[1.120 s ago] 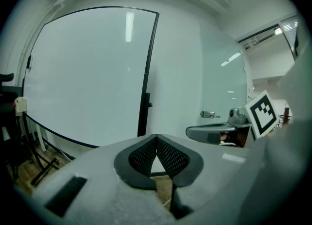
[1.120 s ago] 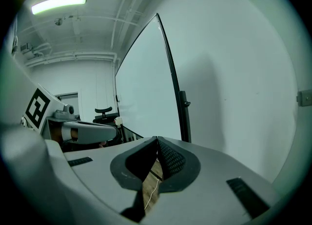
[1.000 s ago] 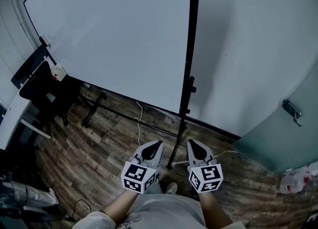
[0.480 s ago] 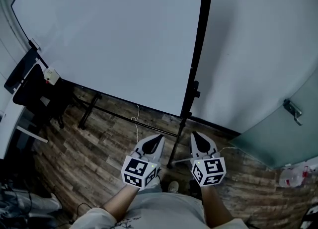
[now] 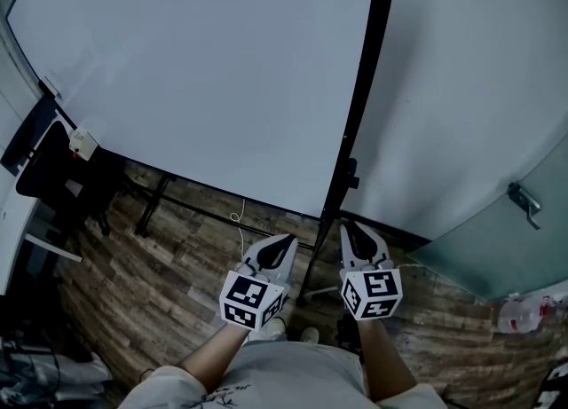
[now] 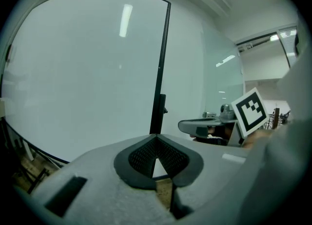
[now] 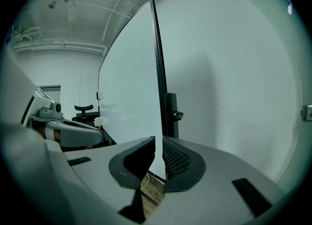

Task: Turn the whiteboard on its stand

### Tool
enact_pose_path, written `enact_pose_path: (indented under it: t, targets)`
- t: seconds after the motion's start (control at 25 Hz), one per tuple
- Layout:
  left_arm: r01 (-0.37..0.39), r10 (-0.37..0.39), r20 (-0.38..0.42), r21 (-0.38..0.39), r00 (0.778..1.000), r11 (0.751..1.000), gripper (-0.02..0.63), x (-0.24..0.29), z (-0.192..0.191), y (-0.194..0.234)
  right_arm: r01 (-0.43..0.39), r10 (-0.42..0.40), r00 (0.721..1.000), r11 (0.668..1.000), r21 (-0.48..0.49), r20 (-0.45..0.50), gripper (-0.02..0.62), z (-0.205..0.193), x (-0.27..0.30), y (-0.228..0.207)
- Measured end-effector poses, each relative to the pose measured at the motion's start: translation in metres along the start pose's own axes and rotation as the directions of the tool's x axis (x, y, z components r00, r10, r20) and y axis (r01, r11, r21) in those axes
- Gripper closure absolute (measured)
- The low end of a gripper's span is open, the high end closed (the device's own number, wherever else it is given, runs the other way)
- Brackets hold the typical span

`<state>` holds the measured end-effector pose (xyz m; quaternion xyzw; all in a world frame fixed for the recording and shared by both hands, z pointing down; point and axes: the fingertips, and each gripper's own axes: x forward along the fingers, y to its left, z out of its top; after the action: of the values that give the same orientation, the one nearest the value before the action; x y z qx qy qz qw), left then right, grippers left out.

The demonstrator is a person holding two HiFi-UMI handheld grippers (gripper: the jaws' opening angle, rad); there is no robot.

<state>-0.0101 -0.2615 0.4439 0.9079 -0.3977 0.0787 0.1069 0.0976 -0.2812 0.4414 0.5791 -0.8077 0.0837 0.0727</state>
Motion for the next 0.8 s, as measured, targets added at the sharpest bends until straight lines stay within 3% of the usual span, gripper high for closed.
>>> enact_pose_path:
  t: [0.16,0.52,0.8]
  targets:
    - [0.007,-0.006,-0.013,0.019,1.000,1.000,0.595,0.019,0.003,0.011,0.006,-0.006,1.000,1.000,-0.005,-0.004,0.576,0.003,0.021,-0.010]
    - [0.017,-0.017,-0.015,0.035,1.000,0.999,0.595,0.042,0.012,0.031,0.010,-0.009,1.000,1.000,0.017,-0.024,0.440,0.001,0.072,-0.026]
    - [0.006,-0.006,-0.034,0.014,0.999,1.000,0.595,0.041,0.002,0.038,-0.026,0.026,0.999,1.000,0.002,-0.024,0.419,0.004,0.093,-0.036]
